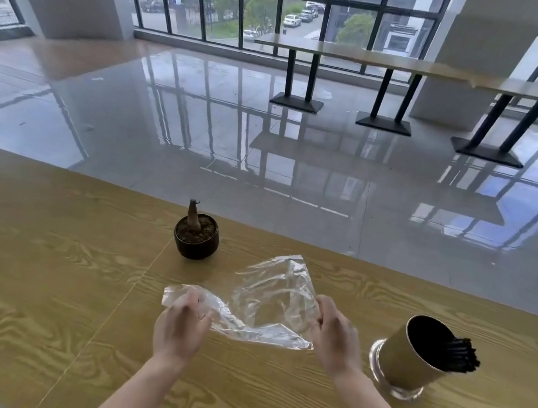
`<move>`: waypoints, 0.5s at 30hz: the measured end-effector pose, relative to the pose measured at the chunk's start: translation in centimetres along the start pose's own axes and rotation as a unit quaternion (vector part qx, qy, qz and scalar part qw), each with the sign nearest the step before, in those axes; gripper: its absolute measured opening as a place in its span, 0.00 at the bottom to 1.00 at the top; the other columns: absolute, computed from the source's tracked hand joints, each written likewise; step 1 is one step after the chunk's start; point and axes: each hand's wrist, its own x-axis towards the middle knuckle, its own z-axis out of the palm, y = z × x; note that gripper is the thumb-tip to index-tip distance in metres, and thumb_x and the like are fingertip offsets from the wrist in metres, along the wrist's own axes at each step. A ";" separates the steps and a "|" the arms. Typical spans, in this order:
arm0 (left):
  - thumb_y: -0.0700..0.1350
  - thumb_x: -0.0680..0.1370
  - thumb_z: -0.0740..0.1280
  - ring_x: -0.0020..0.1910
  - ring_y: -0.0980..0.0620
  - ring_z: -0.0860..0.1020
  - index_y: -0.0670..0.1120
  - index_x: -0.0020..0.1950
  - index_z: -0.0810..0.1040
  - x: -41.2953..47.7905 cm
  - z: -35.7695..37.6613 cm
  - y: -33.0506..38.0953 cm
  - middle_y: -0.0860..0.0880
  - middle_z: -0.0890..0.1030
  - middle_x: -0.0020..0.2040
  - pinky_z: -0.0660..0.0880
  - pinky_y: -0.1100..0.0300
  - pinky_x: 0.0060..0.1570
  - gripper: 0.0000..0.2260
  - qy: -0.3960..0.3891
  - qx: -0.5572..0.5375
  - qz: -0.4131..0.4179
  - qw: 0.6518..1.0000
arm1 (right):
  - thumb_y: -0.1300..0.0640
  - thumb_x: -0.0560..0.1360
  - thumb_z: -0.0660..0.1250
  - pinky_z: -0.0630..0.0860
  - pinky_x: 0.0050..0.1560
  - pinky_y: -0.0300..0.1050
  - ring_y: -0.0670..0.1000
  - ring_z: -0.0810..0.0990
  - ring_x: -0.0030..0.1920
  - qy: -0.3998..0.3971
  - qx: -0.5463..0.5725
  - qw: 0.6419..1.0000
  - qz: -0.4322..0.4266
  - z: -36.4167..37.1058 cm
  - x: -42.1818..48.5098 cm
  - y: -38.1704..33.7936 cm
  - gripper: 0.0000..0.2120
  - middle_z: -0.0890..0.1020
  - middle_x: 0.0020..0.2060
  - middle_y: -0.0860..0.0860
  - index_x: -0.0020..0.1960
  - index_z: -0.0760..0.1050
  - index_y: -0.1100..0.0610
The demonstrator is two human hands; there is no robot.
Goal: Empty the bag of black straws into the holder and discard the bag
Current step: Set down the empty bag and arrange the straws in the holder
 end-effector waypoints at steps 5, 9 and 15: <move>0.54 0.75 0.71 0.41 0.43 0.83 0.47 0.48 0.75 -0.8 1.4 -2.2 0.50 0.82 0.44 0.74 0.55 0.34 0.12 -0.031 0.043 -0.010 0.999 | 0.60 0.77 0.63 0.76 0.43 0.50 0.58 0.83 0.48 -0.042 -0.032 0.998 0.017 2.2 -0.9 0.8 0.15 0.86 0.48 0.51 0.63 0.74 0.50; 0.57 0.77 0.68 0.44 0.44 0.83 0.47 0.51 0.76 -1.0 2.2 -3.6 0.48 0.84 0.45 0.78 0.55 0.39 0.14 -0.057 0.074 -0.051 0.994 | 0.59 0.77 0.63 0.73 0.41 0.47 0.57 0.83 0.49 -0.070 -0.078 0.994 0.024 3.8 -0.9 1.4 0.09 0.85 0.49 0.50 0.56 0.76 0.50; 0.63 0.76 0.63 0.49 0.44 0.81 0.49 0.53 0.78 -0.9 3.3 -5.0 0.47 0.83 0.51 0.77 0.53 0.46 0.19 -0.133 0.054 -0.159 0.977 | 0.58 0.76 0.61 0.73 0.40 0.48 0.60 0.83 0.47 -0.098 -0.099 0.990 0.025 5.1 -0.8 1.8 0.09 0.85 0.47 0.53 0.54 0.76 0.52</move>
